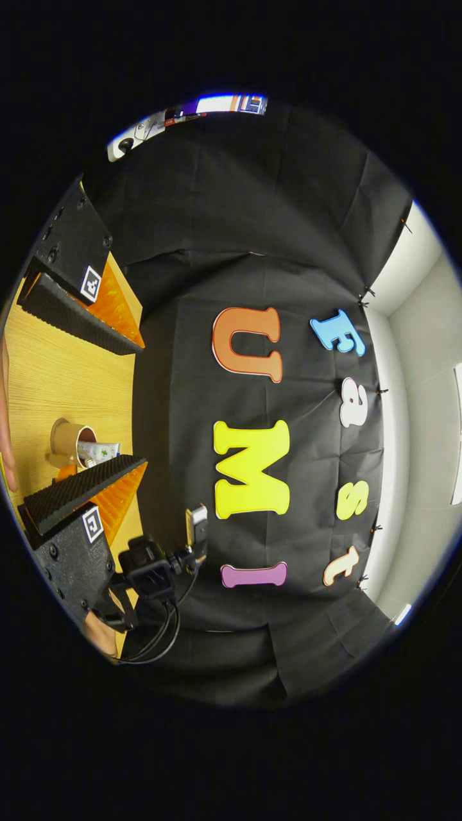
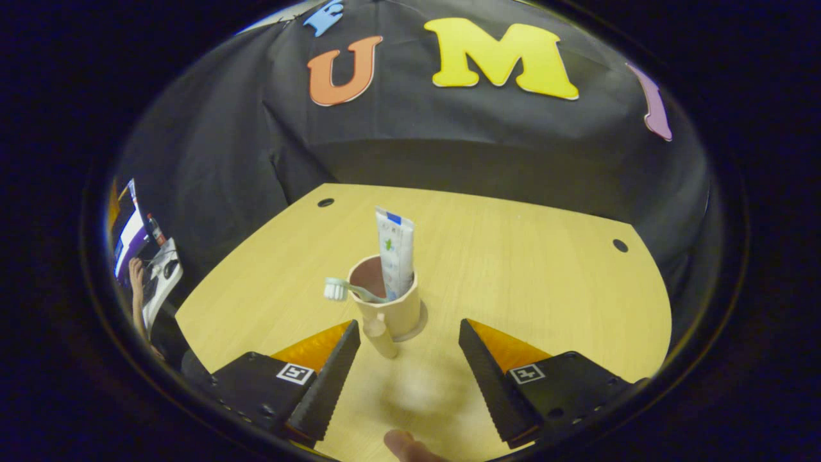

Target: Put the toothbrush and toothpaste on the desktop into the cup, then pick up the cup and place it on the coaster on the desktop.

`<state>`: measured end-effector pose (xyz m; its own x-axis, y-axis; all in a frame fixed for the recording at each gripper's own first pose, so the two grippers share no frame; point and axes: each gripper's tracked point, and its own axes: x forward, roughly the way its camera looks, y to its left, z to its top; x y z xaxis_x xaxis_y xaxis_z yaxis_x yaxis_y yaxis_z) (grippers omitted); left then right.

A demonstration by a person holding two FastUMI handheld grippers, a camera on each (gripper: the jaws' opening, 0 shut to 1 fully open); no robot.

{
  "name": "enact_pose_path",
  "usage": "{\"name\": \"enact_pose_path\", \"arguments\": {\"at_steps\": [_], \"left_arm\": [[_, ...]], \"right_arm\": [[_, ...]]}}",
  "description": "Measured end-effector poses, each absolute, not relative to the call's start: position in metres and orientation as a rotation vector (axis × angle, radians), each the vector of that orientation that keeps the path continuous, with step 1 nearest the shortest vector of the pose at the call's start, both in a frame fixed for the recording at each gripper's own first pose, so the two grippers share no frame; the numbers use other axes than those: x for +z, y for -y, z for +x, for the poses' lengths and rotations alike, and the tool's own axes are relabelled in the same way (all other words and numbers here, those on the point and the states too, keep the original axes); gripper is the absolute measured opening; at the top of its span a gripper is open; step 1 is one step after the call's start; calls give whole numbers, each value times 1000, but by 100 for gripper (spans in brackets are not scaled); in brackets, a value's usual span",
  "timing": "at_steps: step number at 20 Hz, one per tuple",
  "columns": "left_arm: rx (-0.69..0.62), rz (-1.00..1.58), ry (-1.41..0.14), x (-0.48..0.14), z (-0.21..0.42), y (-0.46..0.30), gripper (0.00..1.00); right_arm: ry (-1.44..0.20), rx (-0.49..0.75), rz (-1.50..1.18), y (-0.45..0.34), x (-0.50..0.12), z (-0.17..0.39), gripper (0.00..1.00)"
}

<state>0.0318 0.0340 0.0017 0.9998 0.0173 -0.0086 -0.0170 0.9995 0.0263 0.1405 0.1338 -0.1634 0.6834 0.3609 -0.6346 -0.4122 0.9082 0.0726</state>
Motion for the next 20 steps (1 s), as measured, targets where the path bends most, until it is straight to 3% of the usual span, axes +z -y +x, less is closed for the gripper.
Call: {"name": "enact_pose_path", "arguments": {"at_steps": [10,20], "left_arm": [[33,21,-118,-27,38,-21,99],[52,32,-171,-40,40,-16,100]], "right_arm": [[-337,248,-88,-18,-85,110,94],[-145,111,-50,59,-42,80,94]]}}
